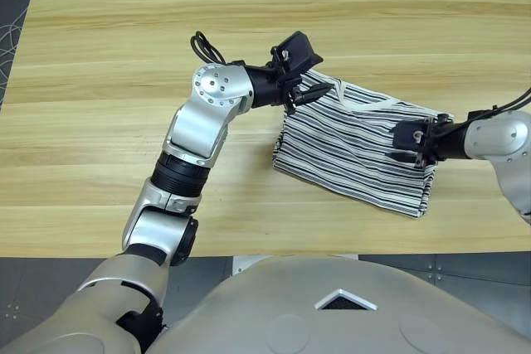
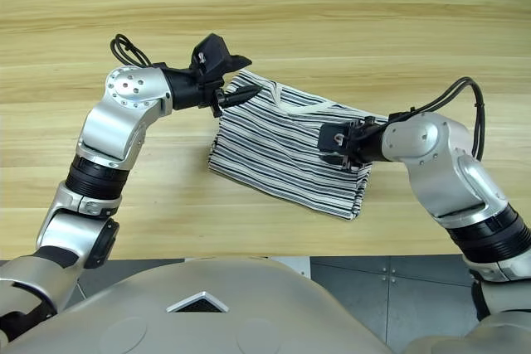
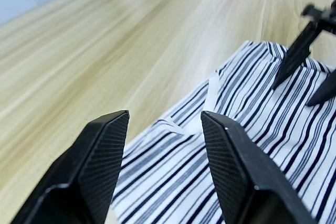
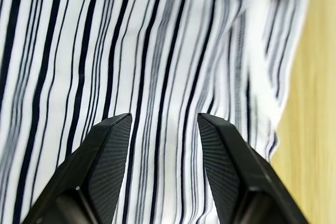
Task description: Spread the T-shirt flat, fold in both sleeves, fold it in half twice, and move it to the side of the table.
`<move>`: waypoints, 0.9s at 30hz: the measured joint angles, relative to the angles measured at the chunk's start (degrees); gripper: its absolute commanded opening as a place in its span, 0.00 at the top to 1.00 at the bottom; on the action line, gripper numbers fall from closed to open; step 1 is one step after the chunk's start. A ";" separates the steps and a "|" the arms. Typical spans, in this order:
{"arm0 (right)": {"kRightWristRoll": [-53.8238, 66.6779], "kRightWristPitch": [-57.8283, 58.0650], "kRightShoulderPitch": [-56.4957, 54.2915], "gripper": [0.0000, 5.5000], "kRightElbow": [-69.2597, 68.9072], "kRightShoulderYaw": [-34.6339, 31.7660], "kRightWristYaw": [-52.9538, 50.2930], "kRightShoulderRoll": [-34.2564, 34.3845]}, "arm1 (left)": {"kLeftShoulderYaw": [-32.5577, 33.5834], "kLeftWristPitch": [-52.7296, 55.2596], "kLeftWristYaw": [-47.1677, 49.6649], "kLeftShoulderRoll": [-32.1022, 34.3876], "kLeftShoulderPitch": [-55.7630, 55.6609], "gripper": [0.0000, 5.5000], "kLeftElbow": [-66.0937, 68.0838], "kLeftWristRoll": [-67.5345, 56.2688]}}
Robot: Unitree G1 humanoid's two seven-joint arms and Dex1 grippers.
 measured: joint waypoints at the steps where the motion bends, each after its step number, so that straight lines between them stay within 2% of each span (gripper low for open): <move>1: 2.41 0.98 -0.42 0.58 0.01 -1.86 -0.66 2.63 | -0.24 -0.27 0.03 -0.02 0.25 0.54 0.25 0.08; 5: 15.43 8.25 -8.33 0.58 2.33 -14.88 -6.67 15.42 | -1.19 -0.57 -0.27 0.53 1.65 0.54 -0.19 0.50; 7: 15.39 8.05 -11.53 0.58 6.80 -17.00 -8.76 15.85 | -2.83 0.79 -3.05 2.90 4.94 0.54 -5.65 -0.65; 10: 10.96 4.15 -12.70 0.58 13.89 -14.02 -9.18 15.00 | -5.32 4.91 -6.77 6.19 11.42 0.54 -19.25 -5.00; 14: 1.75 -2.63 -14.67 0.58 23.72 -7.08 -9.09 12.34 | -3.29 12.48 -11.63 14.48 18.99 0.54 -39.13 -16.24; 18: -12.40 -11.12 -20.15 0.58 38.80 0.21 -17.68 11.70 | -1.73 17.66 -13.64 22.44 24.66 0.54 -49.10 -23.95; 22: -18.42 -16.55 -22.58 0.58 47.43 3.29 -23.87 15.56 | -7.67 15.06 -12.68 27.92 27.55 0.54 -43.48 -16.54; 25: -20.91 -19.55 -25.04 0.58 51.96 3.83 -26.25 16.22 | -11.01 12.84 -7.75 26.51 27.34 0.54 -33.38 -9.42; 27: -22.12 -21.07 -25.74 0.58 54.33 3.98 -27.34 16.40 | -12.20 11.44 -5.18 22.98 26.39 0.54 -28.71 -7.17</move>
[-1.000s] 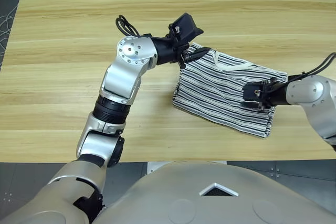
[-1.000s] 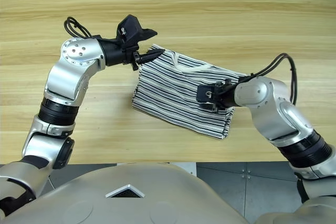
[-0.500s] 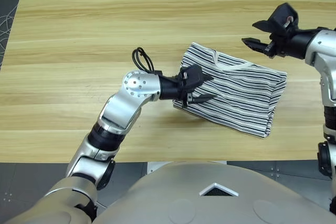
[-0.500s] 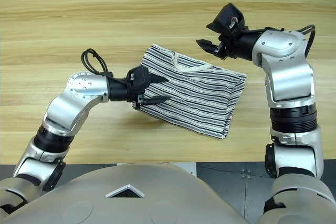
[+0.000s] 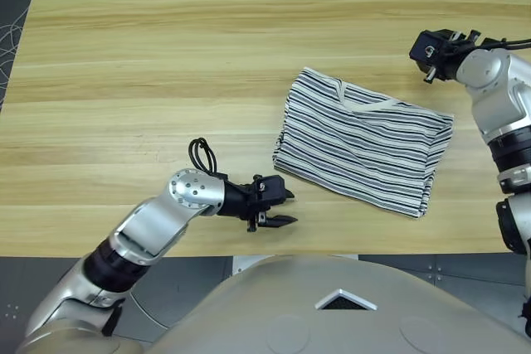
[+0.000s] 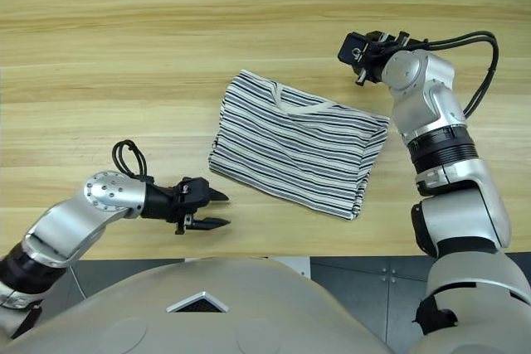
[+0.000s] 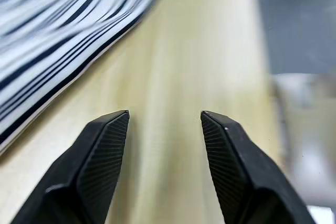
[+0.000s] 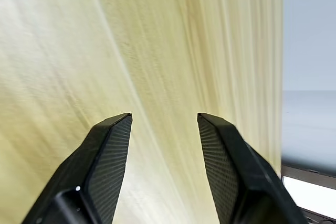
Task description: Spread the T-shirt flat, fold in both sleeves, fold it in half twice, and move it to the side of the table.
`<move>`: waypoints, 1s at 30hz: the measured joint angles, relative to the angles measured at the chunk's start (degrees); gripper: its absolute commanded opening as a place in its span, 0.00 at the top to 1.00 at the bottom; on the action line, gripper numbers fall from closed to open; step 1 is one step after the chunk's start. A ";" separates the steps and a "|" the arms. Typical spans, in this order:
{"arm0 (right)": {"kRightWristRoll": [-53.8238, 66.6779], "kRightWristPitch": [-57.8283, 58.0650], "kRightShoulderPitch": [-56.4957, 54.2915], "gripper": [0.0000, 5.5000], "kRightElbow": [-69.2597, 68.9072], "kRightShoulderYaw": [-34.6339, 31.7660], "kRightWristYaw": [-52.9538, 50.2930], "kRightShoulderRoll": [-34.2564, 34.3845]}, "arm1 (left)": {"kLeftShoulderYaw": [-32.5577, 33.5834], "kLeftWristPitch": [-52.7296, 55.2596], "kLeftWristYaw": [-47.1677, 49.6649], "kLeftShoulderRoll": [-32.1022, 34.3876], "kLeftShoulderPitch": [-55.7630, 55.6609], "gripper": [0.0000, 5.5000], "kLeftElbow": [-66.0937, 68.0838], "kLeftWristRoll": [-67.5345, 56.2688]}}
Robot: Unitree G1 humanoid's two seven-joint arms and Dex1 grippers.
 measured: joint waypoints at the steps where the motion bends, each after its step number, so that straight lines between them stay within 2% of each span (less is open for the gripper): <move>1: -0.78 -0.72 -0.01 0.58 0.75 0.19 -0.17 0.20 | -0.78 -0.90 1.35 -2.09 -1.32 0.54 2.07 1.24; 4: -1.59 -2.12 0.00 0.58 1.21 0.57 0.00 0.77 | -1.51 -2.97 3.42 -5.44 -3.63 0.54 6.35 3.23; 11: -3.55 -5.00 0.67 0.58 -0.16 2.21 5.78 0.09 | -0.86 -4.38 3.92 -7.14 -4.46 0.54 9.08 3.25; 16: -3.60 -8.71 4.46 0.58 -5.62 2.79 14.17 -4.20 | 2.41 -6.85 3.65 -4.87 -6.47 0.54 13.00 4.26; 23: 2.51 -9.58 10.33 0.58 -18.19 1.27 28.51 -8.43 | 5.28 -12.01 2.72 -4.33 -12.93 0.54 24.19 5.92; 25: 4.13 -8.34 11.40 0.58 -20.33 0.69 30.18 -8.33 | 6.06 -12.94 3.36 -5.81 -14.44 0.54 27.23 6.03; 30: 6.31 -5.01 12.51 0.58 -23.34 -0.46 31.02 -6.81 | 5.45 -12.81 5.72 -15.63 -16.65 0.54 31.32 5.97</move>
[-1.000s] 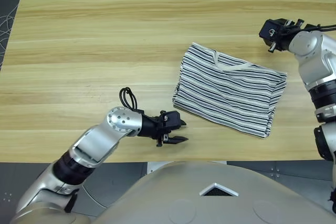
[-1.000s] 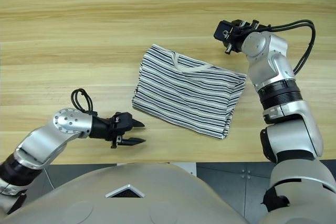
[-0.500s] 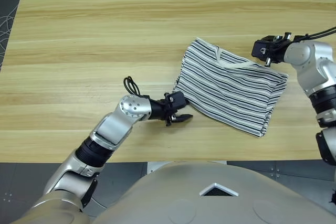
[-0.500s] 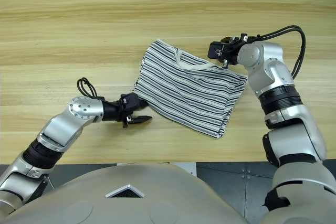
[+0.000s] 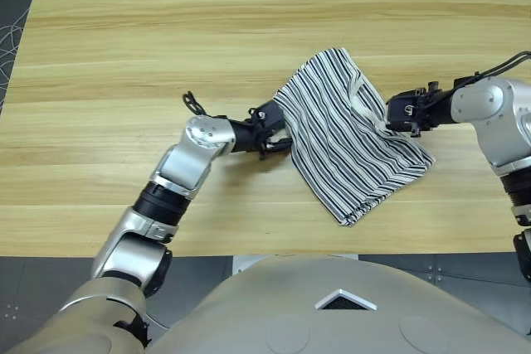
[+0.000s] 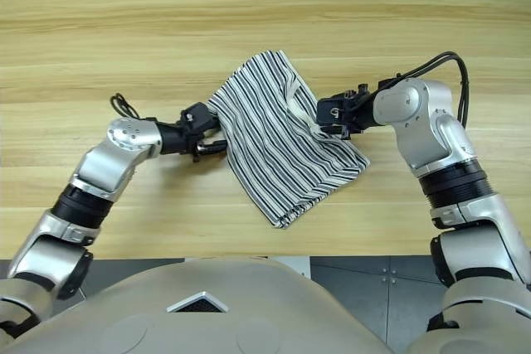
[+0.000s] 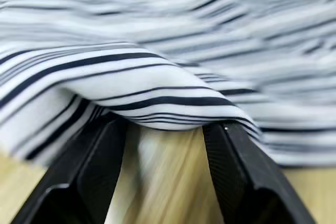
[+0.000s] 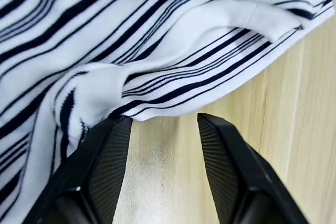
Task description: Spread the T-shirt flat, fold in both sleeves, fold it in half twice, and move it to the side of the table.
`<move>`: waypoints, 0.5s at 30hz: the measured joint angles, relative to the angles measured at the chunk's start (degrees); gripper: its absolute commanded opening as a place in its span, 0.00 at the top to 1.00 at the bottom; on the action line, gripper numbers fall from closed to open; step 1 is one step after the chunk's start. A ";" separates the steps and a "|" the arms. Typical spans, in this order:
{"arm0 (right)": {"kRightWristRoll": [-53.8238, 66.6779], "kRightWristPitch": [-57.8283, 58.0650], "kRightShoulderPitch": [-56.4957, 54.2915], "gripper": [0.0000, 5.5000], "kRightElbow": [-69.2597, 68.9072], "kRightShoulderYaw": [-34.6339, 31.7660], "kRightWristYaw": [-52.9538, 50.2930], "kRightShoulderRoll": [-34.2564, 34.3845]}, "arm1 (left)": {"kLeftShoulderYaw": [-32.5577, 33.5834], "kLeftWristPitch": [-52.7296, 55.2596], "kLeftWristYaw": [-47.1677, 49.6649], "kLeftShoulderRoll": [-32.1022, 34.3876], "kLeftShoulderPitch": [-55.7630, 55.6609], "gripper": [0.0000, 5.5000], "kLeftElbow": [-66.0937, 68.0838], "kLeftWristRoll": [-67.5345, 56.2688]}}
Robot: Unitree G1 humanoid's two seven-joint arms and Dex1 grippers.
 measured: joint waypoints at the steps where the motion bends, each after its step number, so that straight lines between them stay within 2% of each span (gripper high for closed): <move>1: 0.17 0.51 0.24 0.58 -0.50 -0.16 0.02 0.04 | -0.32 0.07 0.12 -1.44 -0.82 0.54 1.11 0.12; 8: 4.90 6.60 5.14 0.58 -8.54 -1.69 1.20 1.77 | 1.15 -1.67 0.43 -6.98 -10.34 0.54 12.29 1.87; 15: 5.07 9.14 7.50 0.58 -13.14 -1.75 2.57 0.78 | 5.29 -6.82 0.50 -6.40 -13.40 0.54 22.24 3.80</move>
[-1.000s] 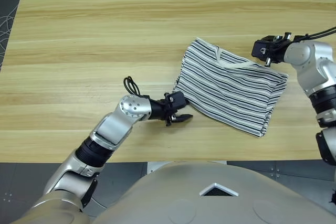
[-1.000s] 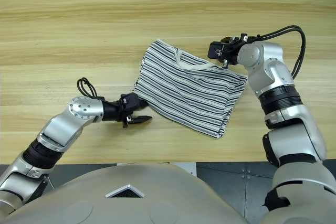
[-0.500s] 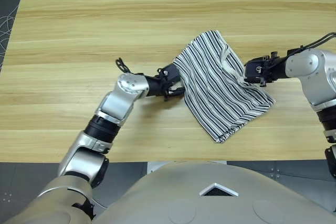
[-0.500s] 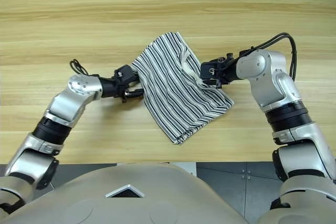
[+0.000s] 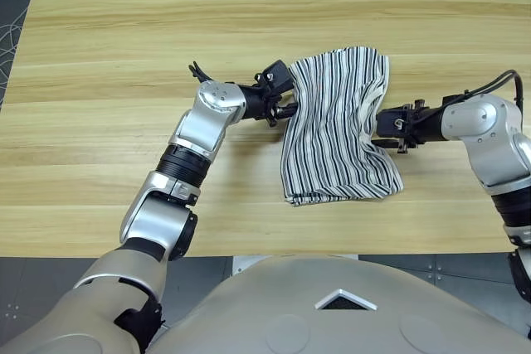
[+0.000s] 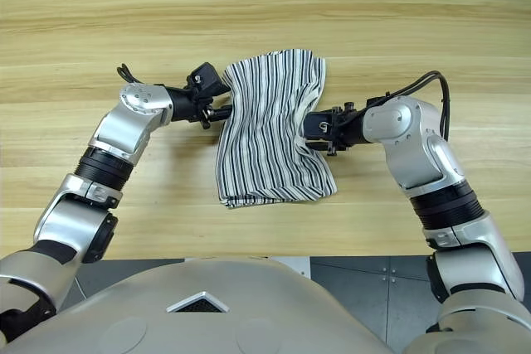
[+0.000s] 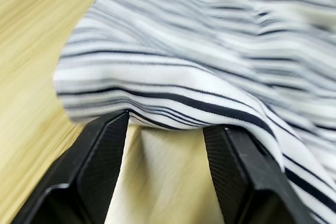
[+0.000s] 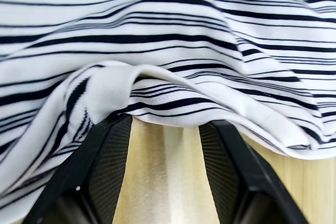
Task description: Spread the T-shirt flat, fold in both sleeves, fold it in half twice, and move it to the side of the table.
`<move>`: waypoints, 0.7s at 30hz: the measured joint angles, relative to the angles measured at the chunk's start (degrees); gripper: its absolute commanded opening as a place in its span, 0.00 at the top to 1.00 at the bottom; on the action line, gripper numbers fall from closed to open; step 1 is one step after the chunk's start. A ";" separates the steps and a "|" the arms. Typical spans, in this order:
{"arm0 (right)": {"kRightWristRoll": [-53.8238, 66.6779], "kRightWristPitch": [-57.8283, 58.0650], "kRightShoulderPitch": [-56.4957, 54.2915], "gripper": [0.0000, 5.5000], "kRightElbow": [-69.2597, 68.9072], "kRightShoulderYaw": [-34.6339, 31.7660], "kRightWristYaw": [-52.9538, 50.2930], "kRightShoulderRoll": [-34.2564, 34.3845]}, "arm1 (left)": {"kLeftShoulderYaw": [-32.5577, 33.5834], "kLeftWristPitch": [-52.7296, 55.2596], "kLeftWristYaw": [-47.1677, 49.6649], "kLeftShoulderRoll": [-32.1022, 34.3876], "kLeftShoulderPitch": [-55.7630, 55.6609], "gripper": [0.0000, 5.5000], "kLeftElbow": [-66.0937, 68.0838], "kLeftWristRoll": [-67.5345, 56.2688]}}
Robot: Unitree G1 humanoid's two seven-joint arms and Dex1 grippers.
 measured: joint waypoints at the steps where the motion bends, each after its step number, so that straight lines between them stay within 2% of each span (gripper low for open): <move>1: 0.46 0.35 0.17 0.58 -0.63 0.00 0.06 0.06 | 0.49 -0.70 0.01 0.01 -0.50 0.54 1.38 0.23; 9: -0.59 4.49 -1.63 0.58 1.54 -2.85 -3.96 0.58 | 1.77 -3.78 -0.92 1.45 -1.11 0.54 3.28 2.44; 13: 8.98 16.09 -4.45 0.58 3.32 -12.10 -3.55 2.53 | 4.92 -2.23 -2.09 4.65 0.81 0.54 -2.40 1.01; 15: 14.38 24.79 -3.72 0.58 2.52 -16.74 -2.23 2.51 | 7.76 2.23 -3.54 6.40 4.95 0.54 -11.22 -3.00; 18: 25.24 41.29 2.63 0.58 -3.61 -23.11 1.20 2.25 | 16.38 16.92 -3.94 9.08 15.05 0.54 -28.64 -13.29; 21: 30.11 50.84 9.27 0.58 -9.07 -24.91 0.96 1.66 | 26.64 33.10 -1.82 10.84 25.38 0.54 -42.81 -23.03</move>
